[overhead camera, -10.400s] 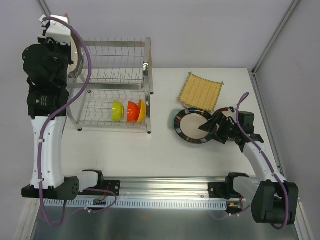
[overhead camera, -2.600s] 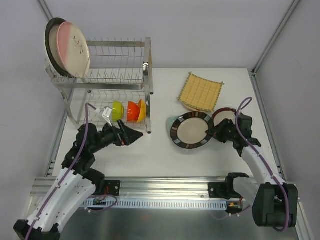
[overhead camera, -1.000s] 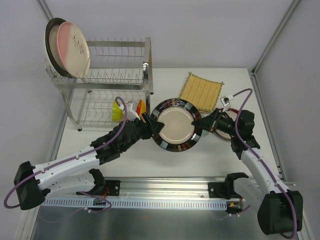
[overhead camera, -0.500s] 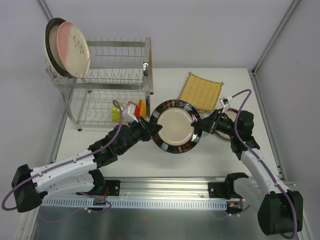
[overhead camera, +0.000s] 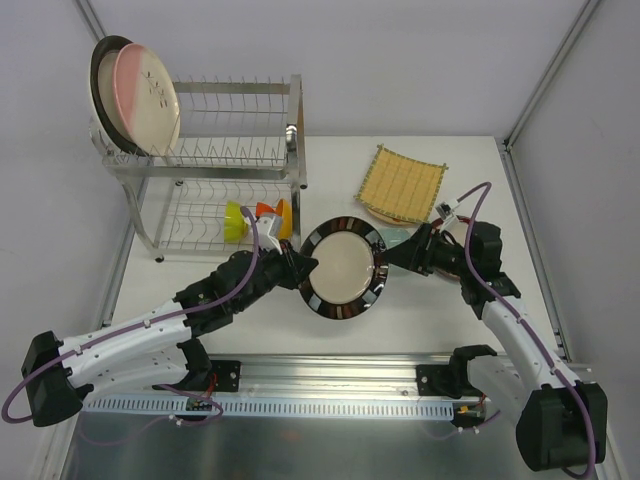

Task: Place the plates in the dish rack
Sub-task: Pass the plate from the right arm to the left

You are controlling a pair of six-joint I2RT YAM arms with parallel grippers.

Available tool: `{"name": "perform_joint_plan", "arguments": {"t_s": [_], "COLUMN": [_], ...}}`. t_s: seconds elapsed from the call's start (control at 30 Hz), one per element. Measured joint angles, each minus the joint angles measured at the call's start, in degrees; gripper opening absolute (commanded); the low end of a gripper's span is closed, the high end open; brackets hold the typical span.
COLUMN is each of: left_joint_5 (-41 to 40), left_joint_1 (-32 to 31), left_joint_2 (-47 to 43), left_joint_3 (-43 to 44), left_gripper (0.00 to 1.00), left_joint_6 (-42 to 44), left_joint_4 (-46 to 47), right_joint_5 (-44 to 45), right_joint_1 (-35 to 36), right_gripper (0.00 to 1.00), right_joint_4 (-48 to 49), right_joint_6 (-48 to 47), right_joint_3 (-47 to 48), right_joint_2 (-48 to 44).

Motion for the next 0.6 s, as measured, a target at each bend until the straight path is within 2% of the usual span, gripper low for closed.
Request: {"name": "perform_joint_plan", "arguments": {"t_s": [0.17, 0.6], "left_joint_5": [2.0, 5.0], "left_joint_1": [0.0, 0.0], "left_joint_2": [0.0, -4.9], "left_joint_3": [0.6, 6.1], "left_gripper": [0.0, 0.0], "left_joint_6": [5.8, 21.0], "left_joint_4": [-1.6, -5.6], "right_joint_5": [2.7, 15.7], "right_joint_1": [0.0, -0.3], "right_gripper": [0.98, 1.0], "right_joint_4": [-6.6, -19.2], "right_joint_6": [-3.5, -9.0], "right_joint_3": [2.6, 6.9], "right_joint_2": [0.0, -1.5]}}
